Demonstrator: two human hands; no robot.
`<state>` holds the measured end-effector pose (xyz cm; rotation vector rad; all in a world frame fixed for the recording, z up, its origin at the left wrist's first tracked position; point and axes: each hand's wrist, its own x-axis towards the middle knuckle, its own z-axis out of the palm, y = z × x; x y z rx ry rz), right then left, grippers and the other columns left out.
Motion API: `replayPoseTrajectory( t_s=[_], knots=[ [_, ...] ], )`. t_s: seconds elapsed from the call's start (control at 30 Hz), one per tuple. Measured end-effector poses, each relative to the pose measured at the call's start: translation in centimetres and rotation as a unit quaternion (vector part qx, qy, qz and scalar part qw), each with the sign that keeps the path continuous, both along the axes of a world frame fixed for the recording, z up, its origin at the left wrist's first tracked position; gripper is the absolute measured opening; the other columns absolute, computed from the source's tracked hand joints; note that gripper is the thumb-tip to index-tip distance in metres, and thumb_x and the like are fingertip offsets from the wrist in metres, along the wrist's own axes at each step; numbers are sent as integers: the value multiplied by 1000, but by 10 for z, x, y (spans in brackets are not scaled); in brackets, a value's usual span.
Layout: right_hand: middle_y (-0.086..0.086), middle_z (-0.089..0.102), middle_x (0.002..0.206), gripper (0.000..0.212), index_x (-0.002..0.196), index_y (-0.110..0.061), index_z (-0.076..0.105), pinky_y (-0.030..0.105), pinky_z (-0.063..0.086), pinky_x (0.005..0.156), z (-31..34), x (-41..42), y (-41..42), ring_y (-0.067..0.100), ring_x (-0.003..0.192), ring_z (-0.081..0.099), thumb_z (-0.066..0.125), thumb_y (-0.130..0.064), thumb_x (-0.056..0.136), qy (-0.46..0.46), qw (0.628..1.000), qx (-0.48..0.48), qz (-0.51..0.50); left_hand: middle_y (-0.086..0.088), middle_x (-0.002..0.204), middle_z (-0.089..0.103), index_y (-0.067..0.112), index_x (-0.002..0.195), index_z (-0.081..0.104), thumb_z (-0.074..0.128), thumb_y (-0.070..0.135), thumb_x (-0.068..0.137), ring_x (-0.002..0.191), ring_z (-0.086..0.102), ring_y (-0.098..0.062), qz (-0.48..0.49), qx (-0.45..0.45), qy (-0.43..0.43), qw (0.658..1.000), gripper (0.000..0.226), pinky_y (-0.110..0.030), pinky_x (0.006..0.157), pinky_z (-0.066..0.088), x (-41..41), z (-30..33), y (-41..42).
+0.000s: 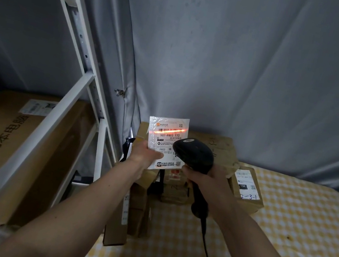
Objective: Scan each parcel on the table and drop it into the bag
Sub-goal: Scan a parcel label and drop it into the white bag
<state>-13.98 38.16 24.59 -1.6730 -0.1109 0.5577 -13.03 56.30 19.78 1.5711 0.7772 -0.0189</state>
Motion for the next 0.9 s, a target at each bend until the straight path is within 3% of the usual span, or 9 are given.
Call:
replayPoseTrajectory(
  t_s=[0.17,0.37,0.53,0.7,0.9],
  knots=[
    [-4,62,62,8,90,-16,67,28,44,67,-6,1,-1,15,68,58,67,-10,85,19,1000,8,-11,-14,124,65,10,110,62,66,-5,85,105,66,-29,15,-10,-8,1000,29,-38,84,56,-1,-5,2],
    [6,70,99,27,105,-19,66,29,48,76,-17,0,-3,21,95,64,71,-8,80,54,997,32,-40,-7,129,62,13,137,46,62,-8,87,111,63,-25,23,23,-31,999,57,-30,78,57,-10,-8,4],
    [7,70,99,34,108,-14,65,36,48,86,-29,-2,-2,25,99,63,73,-4,77,88,992,35,-79,1,129,60,20,138,44,59,-6,89,113,61,-19,-14,62,-25,998,58,-12,59,51,-26,-16,5],
    [4,66,87,35,110,-11,64,33,45,77,-38,-1,0,22,89,60,72,-2,78,101,991,27,-84,9,119,56,20,134,45,60,-5,89,107,58,-13,-24,96,-14,995,53,-8,53,49,-39,-22,-3],
    [6,67,85,27,102,-13,64,33,48,77,-50,2,-16,21,83,62,72,-1,78,116,985,3,-125,1,132,58,21,140,41,55,-3,93,114,57,-16,-72,72,5,995,54,-13,65,50,-35,-32,-21]
  ],
)
